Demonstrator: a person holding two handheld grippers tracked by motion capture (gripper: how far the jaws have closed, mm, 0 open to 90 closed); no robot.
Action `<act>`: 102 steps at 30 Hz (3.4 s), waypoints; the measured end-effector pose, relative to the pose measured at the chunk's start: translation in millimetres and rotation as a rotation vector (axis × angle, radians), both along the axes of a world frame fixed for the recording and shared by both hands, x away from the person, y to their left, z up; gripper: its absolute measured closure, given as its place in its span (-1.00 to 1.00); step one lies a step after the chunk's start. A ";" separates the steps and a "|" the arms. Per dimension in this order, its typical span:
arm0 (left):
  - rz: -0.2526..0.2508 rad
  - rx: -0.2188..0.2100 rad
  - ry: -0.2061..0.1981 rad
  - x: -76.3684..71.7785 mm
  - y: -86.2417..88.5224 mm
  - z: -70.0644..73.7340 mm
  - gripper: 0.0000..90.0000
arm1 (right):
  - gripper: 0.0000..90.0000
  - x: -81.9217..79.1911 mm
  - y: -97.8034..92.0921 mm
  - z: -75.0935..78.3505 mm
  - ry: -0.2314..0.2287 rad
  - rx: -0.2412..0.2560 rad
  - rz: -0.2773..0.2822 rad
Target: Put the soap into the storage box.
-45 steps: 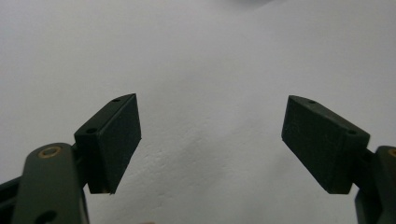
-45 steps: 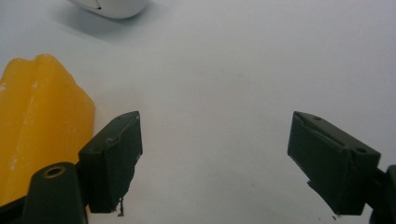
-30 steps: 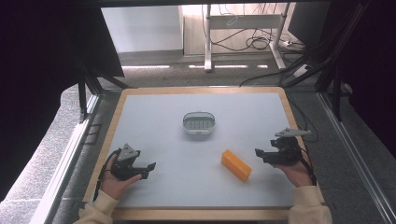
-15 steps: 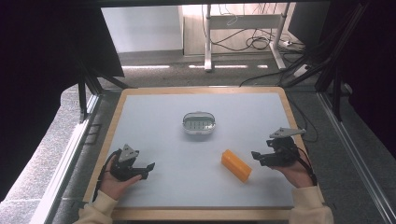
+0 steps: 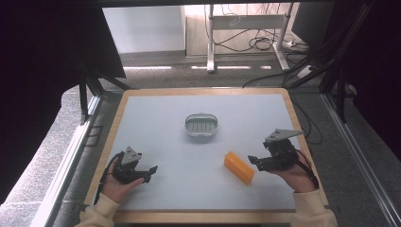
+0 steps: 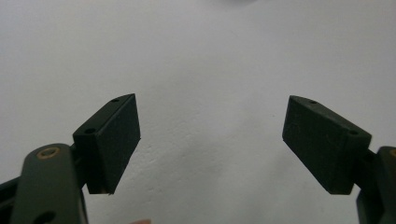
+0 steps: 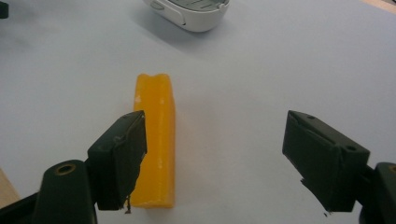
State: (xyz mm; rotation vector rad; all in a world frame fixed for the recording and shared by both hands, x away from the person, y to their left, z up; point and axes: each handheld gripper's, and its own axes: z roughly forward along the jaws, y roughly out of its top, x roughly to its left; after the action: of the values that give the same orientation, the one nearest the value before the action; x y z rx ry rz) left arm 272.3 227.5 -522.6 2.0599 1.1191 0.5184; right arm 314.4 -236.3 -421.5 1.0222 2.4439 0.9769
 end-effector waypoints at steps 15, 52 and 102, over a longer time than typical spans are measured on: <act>0.004 0.006 0.012 1.4 -0.6 -2.2 -0.57 | -0.45 -5.9 36.0 -5.4 0.072 -0.066 0.080; -0.019 0.039 0.016 2.1 -2.8 -5.0 -0.60 | 0.08 25.8 70.7 -53.1 0.262 -0.261 0.074; -0.004 0.034 0.010 2.6 1.1 -4.2 -0.60 | 0.37 10.8 58.0 -20.6 0.157 -0.239 0.105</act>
State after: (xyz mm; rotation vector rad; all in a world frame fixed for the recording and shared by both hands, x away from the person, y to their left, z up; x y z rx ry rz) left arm 274.9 228.6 -526.8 2.0959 1.1190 0.5292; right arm 325.2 -178.3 -442.1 0.9277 2.6867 0.6336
